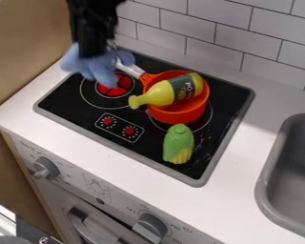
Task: Move the blue object to the left burner
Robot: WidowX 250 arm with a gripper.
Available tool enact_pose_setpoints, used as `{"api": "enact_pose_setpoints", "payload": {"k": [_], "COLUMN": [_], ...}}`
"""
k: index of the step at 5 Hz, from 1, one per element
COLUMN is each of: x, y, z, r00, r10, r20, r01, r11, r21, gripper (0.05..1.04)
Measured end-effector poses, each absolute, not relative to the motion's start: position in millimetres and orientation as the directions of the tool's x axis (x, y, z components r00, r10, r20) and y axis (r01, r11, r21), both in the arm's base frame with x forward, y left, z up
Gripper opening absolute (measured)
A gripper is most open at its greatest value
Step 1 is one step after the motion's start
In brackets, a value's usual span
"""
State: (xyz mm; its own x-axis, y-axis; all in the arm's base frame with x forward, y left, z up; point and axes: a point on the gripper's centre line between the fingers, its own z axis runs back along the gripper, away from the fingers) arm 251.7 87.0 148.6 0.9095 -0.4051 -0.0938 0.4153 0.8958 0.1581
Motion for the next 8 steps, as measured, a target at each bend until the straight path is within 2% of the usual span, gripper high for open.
{"api": "enact_pose_setpoints", "payload": {"k": [3, 4, 6, 7, 8], "x": [282.3, 289.0, 304.1, 308.5, 311.5], "y": [145.4, 151.6, 150.9, 145.2, 140.0], "z": [127.4, 114.3, 94.7, 86.1, 79.4], "r00": [0.835, 0.828, 0.826, 0.835, 0.845], "r10": [-0.549, -0.561, -0.558, -0.533, -0.515], "r20": [-0.037, -0.013, 0.083, 0.134, 0.145], "r01": [0.545, 0.554, 0.53, 0.496, 0.473], "r11": [0.817, 0.812, 0.819, 0.836, 0.845], "r21": [0.19, 0.186, 0.22, 0.235, 0.25], "gripper": [0.099, 0.099, 0.099, 0.131, 0.336]}}
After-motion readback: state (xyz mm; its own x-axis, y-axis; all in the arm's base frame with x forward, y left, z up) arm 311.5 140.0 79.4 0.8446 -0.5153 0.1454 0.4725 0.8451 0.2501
